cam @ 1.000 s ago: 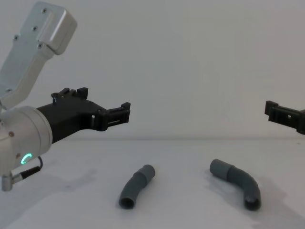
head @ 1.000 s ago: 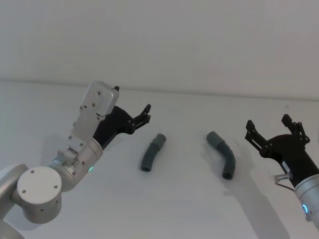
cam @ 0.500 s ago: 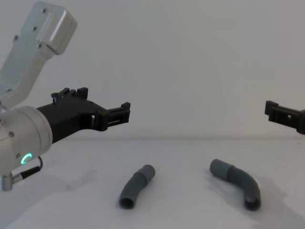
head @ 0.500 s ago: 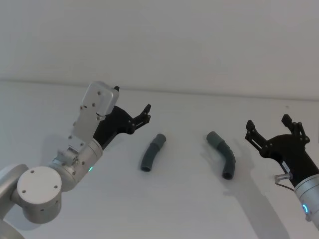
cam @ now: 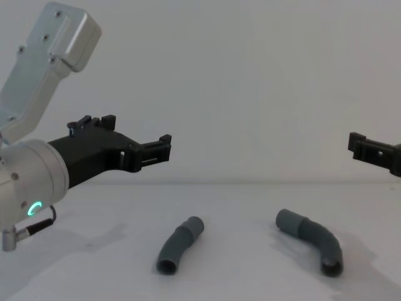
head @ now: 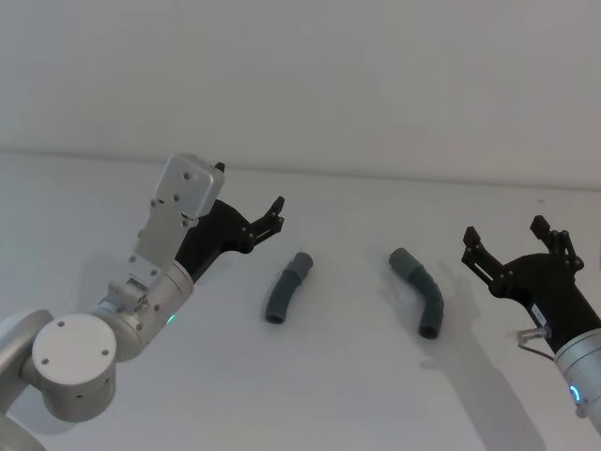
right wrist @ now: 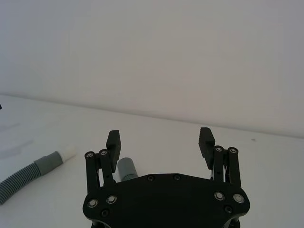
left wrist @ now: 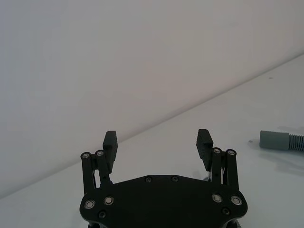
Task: Use both hands to pick up one end of the pipe from the table, align the ends, and insert them.
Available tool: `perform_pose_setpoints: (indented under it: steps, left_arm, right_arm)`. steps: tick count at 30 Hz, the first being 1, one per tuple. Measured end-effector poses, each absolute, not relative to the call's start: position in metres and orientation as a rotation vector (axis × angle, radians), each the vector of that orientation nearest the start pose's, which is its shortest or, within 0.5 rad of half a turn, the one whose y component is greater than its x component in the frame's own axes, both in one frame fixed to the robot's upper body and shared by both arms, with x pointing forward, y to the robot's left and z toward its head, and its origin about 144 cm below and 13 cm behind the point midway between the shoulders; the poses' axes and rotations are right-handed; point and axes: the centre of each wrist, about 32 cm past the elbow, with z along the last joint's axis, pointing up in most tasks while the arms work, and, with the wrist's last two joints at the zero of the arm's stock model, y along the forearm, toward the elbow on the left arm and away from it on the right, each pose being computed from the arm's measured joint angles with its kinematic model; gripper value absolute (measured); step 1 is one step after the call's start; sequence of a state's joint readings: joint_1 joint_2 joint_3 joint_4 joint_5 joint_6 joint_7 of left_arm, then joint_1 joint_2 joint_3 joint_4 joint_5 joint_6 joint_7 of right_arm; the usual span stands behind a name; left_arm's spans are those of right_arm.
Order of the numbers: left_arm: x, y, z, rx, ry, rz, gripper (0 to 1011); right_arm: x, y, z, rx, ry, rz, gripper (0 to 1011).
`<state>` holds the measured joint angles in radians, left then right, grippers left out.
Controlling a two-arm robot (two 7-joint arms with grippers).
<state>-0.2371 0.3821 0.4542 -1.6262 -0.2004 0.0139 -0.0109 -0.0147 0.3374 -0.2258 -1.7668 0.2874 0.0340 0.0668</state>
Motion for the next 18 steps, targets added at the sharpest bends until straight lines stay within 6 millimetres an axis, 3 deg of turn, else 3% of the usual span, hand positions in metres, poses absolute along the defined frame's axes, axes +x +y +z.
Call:
perform_pose_setpoints:
  steps: [18]
  left_arm:
    - [0.4920,0.1984,1.2044,0.061,-0.268,1.124,1001]
  right_arm:
    - [0.4433,-0.2371,1.1887,0.026,-0.075,-1.229,1003]
